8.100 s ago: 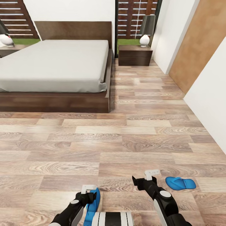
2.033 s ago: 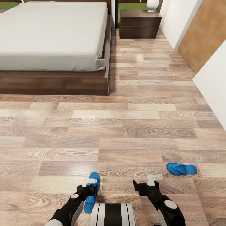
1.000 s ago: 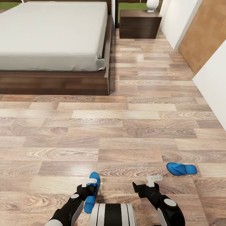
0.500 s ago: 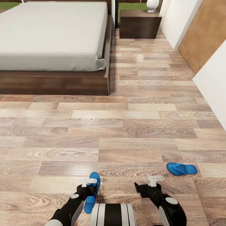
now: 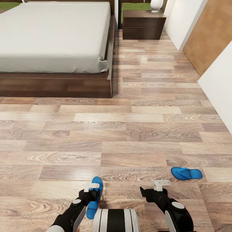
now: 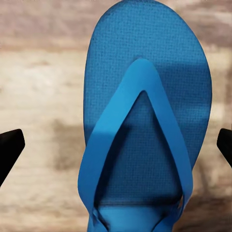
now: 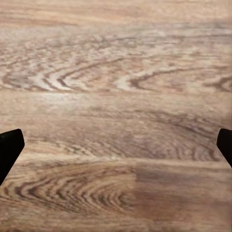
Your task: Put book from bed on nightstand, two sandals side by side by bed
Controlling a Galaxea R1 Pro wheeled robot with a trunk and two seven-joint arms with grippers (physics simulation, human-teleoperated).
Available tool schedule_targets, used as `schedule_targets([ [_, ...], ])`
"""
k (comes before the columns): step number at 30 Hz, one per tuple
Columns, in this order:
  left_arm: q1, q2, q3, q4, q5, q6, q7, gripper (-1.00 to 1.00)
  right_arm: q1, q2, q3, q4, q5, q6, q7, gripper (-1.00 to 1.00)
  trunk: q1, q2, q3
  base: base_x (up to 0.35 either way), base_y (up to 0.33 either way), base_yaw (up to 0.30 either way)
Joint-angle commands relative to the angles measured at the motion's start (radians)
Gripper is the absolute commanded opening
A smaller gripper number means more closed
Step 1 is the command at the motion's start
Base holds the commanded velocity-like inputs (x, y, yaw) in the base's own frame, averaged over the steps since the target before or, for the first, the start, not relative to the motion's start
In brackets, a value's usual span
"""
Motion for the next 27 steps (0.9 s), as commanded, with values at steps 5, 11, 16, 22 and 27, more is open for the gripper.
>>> schedule_targets([
  [5,0.000,0.000,-0.002,-0.001,-0.001,0.003,0.001,1.00,-0.001,0.000,-0.003,-0.001,-0.001,0.006,0.003,1.00,0.002,-0.001,-0.020,0.000,0.000,0.000],
  [11,0.000,-0.001,-0.002,-0.001,-0.001,0.003,0.001,1.00,-0.001,0.000,-0.004,-0.001,-0.001,0.006,0.003,1.00,0.003,-0.002,-0.031,0.000,0.000,0.000],
  [16,0.000,-0.001,-0.002,-0.001,-0.001,0.003,0.001,1.00,-0.001,0.000,-0.004,-0.001,-0.001,0.006,0.003,1.00,0.003,-0.002,-0.031,0.000,0.000,0.000],
  [22,-0.001,-0.001,-0.002,-0.006,-0.001,0.003,0.001,1.00,-0.001,0.000,-0.004,-0.001,-0.001,0.006,0.003,1.00,0.003,-0.002,-0.031,0.000,0.000,0.000],
  [27,-0.001,-0.001,-0.002,-0.019,-0.001,0.003,0.001,1.00,-0.001,0.000,-0.004,-0.001,-0.001,0.007,0.003,1.00,0.003,-0.002,-0.031,0.000,0.000,0.000],
])
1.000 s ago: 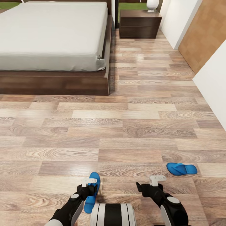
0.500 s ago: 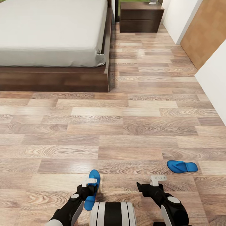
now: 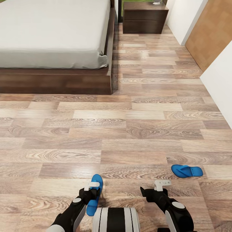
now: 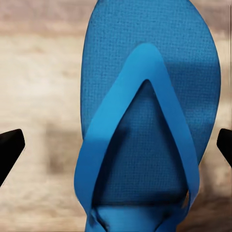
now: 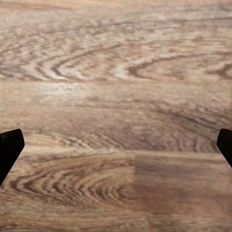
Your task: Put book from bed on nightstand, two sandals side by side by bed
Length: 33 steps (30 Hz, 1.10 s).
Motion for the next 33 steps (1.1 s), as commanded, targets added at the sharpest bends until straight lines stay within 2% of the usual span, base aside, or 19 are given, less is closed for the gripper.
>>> schedule_targets([
  [1,0.000,0.000,-0.002,-0.006,-0.001,0.003,0.001,1.00,0.000,0.000,-0.001,-0.001,-0.001,0.005,0.003,1.00,0.000,0.000,-0.001,0.000,0.000,0.000],
  [9,0.000,0.000,-0.002,-0.021,-0.001,0.004,0.001,1.00,0.000,0.000,-0.001,-0.001,-0.001,0.006,0.003,1.00,0.000,0.000,-0.001,0.000,0.000,0.000],
  [14,0.000,0.000,-0.002,-0.024,-0.001,0.004,0.001,1.00,0.000,0.000,-0.001,-0.001,-0.001,0.006,0.003,1.00,0.002,-0.001,-0.020,0.000,0.000,0.000],
  [31,0.000,0.000,-0.002,-0.026,-0.001,0.004,0.001,1.00,0.000,0.000,-0.001,-0.001,-0.001,0.006,0.003,1.00,0.002,-0.001,-0.020,0.000,0.000,0.000],
  [33,0.000,0.000,-0.002,-0.026,-0.001,0.004,0.001,1.00,0.000,0.000,-0.001,-0.001,-0.001,0.006,0.003,1.00,0.003,-0.002,-0.028,0.000,0.000,0.000],
])
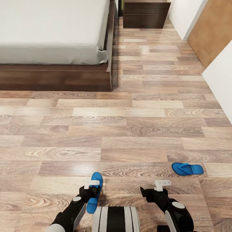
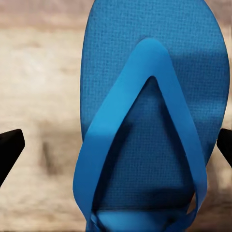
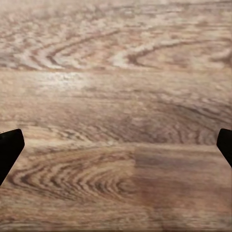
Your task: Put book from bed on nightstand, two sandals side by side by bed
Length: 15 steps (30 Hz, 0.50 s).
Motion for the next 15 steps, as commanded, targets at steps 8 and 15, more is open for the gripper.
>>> schedule_targets([
  [8,0.000,0.000,-0.002,-0.001,-0.001,0.003,0.001,1.00,0.000,0.000,-0.001,-0.001,-0.001,0.005,0.003,1.00,0.002,-0.001,-0.016,0.000,0.000,0.000],
  [15,0.000,0.000,-0.002,-0.001,-0.001,0.003,0.001,1.00,0.000,0.000,-0.001,-0.001,-0.001,0.005,0.003,1.00,0.002,-0.001,-0.016,0.000,0.000,0.000],
])
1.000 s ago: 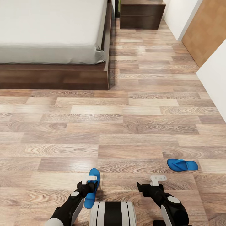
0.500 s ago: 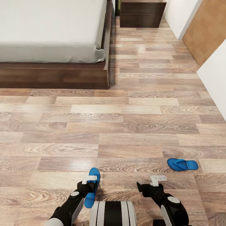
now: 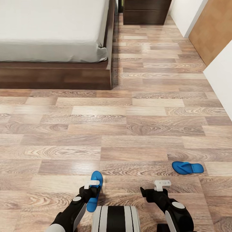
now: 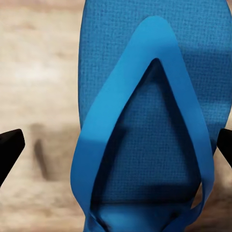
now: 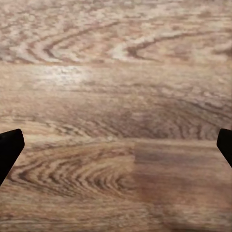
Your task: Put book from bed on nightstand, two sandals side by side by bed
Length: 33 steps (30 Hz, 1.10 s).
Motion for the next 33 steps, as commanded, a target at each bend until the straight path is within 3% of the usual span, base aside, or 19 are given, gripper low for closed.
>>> schedule_targets([
  [1,0.000,0.000,-0.002,-0.001,-0.001,0.003,0.001,1.00,0.000,0.000,-0.001,-0.001,-0.001,0.005,0.003,1.00,0.000,0.000,-0.001,0.000,0.000,0.000],
  [20,-0.003,0.000,-0.002,-0.001,-0.001,0.002,0.001,1.00,0.000,0.000,0.000,-0.001,-0.001,0.005,0.003,1.00,0.000,0.000,-0.001,0.000,0.000,0.000],
  [25,-0.003,0.000,-0.002,-0.001,-0.001,0.001,0.001,1.00,0.000,0.001,0.000,-0.001,-0.002,0.005,0.003,1.00,0.002,-0.001,-0.020,0.000,0.000,0.000],
  [33,-0.003,0.000,-0.002,-0.001,-0.001,0.001,0.001,1.00,0.000,0.002,0.001,0.000,-0.002,0.005,0.003,1.00,0.002,-0.001,-0.020,0.000,0.000,0.000],
])
